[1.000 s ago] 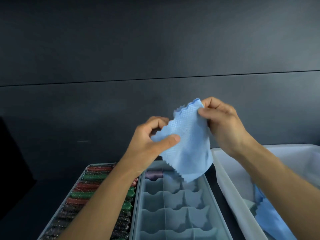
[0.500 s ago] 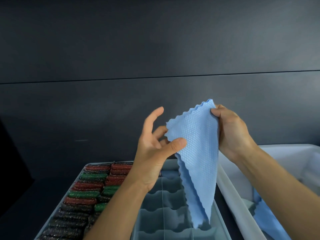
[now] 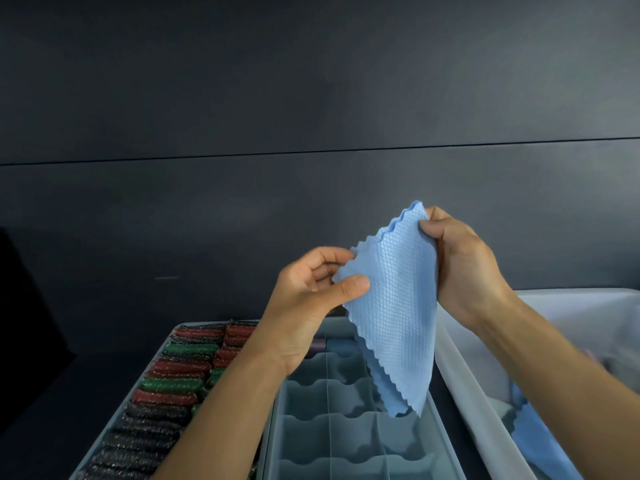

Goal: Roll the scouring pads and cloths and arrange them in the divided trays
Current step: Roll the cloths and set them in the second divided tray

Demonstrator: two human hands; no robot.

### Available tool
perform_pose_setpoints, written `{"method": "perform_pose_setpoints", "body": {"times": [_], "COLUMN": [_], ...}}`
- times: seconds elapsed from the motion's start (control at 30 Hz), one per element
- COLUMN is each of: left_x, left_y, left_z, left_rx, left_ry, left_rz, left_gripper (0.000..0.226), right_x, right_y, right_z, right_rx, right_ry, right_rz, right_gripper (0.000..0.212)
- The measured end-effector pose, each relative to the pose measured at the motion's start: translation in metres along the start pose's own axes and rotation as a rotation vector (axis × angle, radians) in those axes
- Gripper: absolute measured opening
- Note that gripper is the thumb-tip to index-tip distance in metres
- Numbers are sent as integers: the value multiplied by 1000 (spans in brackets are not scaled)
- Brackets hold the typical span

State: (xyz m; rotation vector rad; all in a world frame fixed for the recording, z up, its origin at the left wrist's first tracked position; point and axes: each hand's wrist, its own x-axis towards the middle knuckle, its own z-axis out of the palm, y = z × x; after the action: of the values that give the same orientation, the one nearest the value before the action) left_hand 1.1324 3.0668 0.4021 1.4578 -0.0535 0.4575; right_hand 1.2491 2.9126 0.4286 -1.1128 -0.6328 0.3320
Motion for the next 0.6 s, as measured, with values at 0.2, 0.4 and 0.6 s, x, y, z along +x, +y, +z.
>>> {"method": "perform_pose_setpoints", "body": {"times": [0.2,0.4,0.6], "left_x": [-1,0,9], "left_y": [5,13,23], "left_z": [-8,-5,-7], "left_rx": [99,74,134], "left_ry": [59,158,268], "left_rz": [108,200,237], "left_gripper": [22,11,11], "right_x": [0,-3,-8], "right_y": [1,1,5], "right_z": [-1,2,0], "right_rx": [19,58,-29], "right_ry": [-8,-14,-50], "right_rz": [5,13,20], "right_gripper": [10,9,32]}}
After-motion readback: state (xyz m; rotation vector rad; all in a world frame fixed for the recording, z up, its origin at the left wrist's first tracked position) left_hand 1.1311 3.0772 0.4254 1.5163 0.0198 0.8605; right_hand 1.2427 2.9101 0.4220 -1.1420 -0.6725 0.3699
